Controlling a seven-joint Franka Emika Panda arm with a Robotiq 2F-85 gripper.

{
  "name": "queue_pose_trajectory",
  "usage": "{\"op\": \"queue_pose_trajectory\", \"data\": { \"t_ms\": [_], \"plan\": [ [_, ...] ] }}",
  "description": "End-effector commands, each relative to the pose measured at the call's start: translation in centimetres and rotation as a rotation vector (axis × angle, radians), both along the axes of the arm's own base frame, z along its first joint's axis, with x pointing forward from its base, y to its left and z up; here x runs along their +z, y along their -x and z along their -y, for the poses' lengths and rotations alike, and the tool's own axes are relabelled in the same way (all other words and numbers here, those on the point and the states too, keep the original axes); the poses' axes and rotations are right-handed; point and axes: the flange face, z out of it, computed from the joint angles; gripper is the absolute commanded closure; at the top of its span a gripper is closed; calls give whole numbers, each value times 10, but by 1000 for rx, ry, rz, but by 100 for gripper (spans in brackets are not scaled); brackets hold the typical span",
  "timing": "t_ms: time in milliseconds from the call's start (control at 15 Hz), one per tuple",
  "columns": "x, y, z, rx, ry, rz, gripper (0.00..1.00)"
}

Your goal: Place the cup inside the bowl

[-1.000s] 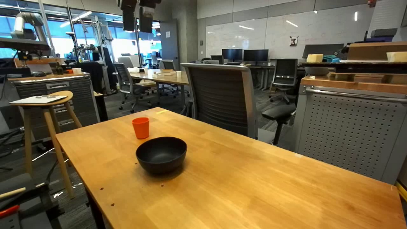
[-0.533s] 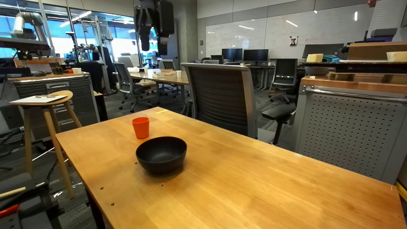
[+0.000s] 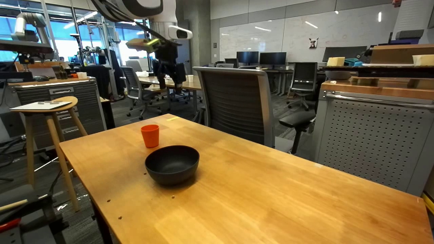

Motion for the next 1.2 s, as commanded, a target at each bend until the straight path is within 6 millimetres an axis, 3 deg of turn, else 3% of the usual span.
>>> {"op": "queue_pose_trajectory", "data": {
  "t_ms": [0, 267, 533, 1067, 1133],
  "plan": [
    [-36, -40, -42, 36, -15, -17, 0],
    [-82, -49, -73, 81, -18, -89, 0],
    [-118, -42, -91, 105, -27, -160, 0],
    [-173, -19, -105, 123, -26, -286, 0],
    [-177, -17, -105, 121, -23, -272, 25]
  ]
}}
